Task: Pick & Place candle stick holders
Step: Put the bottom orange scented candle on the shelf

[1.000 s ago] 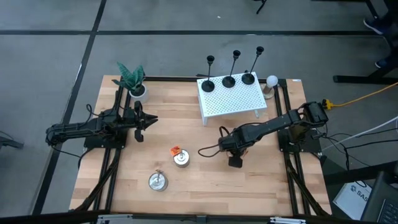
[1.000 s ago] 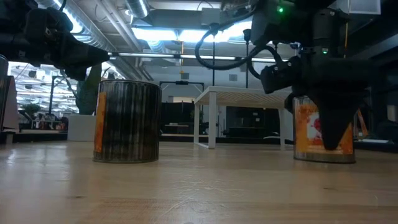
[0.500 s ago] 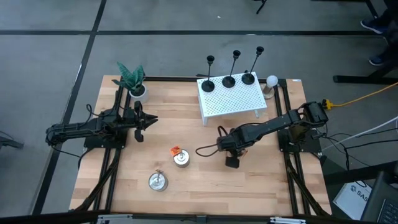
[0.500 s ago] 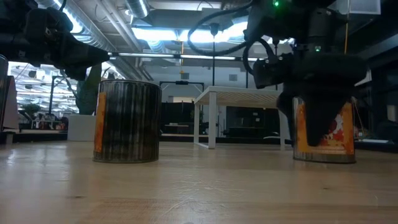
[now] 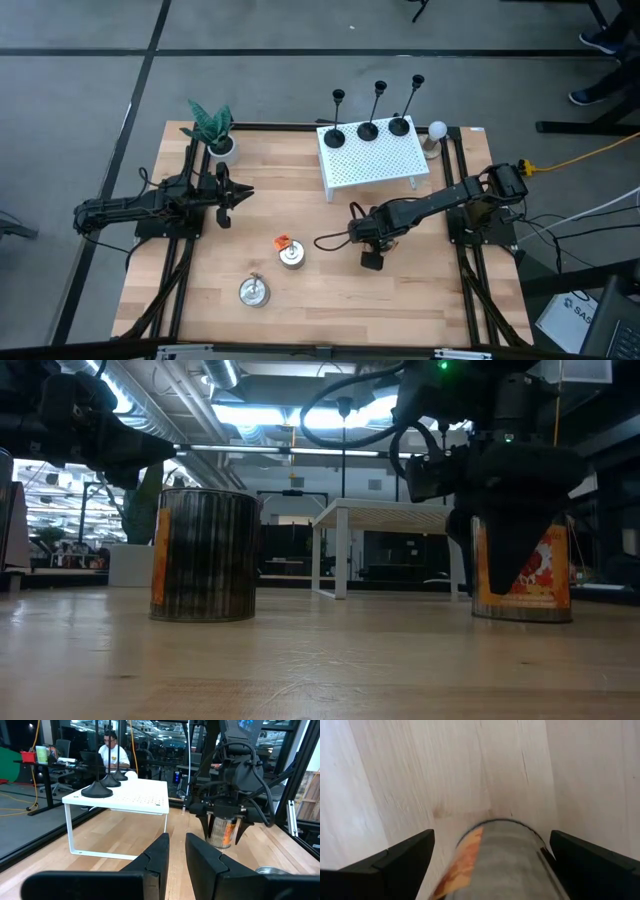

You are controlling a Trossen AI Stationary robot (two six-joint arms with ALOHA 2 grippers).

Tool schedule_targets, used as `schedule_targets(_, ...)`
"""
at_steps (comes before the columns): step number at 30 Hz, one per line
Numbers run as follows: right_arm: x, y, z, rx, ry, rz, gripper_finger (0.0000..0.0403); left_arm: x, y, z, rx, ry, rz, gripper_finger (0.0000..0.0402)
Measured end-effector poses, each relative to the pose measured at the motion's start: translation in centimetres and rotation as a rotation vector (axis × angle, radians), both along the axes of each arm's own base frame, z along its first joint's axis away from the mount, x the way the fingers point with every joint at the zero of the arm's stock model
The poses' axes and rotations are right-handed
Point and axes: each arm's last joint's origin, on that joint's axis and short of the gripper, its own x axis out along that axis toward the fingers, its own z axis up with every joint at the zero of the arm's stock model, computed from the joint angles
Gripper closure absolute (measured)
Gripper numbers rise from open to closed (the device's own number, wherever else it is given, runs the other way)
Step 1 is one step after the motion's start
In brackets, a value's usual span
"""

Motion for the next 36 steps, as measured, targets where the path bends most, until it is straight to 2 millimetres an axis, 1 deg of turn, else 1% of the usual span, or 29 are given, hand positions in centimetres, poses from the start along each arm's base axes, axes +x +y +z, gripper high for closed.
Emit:
schedule_targets(5,-0.36,-0.06,-0.07,-0.002,0.039,0.001,0.0004,0.00,0.00,-0.01,0.000,0.000,0.000,0.0343)
schedule_targets(11,-0.98,0.04,-0.09,0.064,0.114,0.016,0.0004,0.00,0.00,-0.01,0.000,0.000,0.000,0.0343)
schedule_targets(16,-1.00,0.04,-0.09,0.066,0.116,0.021,0.0004,0.00,0.00,0.00,0.000,0.000,0.000,0.0343)
schedule_targets(20,-0.96,-0.03,-0.10,0.035,0.103,0.064,0.0004,0.00,0.00,-0.01,0.000,0.000,0.000,0.0343)
schedule_targets(36,-1.01,-0.07,-0.11,0.031,0.111,0.033,0.0004,0.00,0.00,-0.01,0.000,0.000,0.000,0.0343)
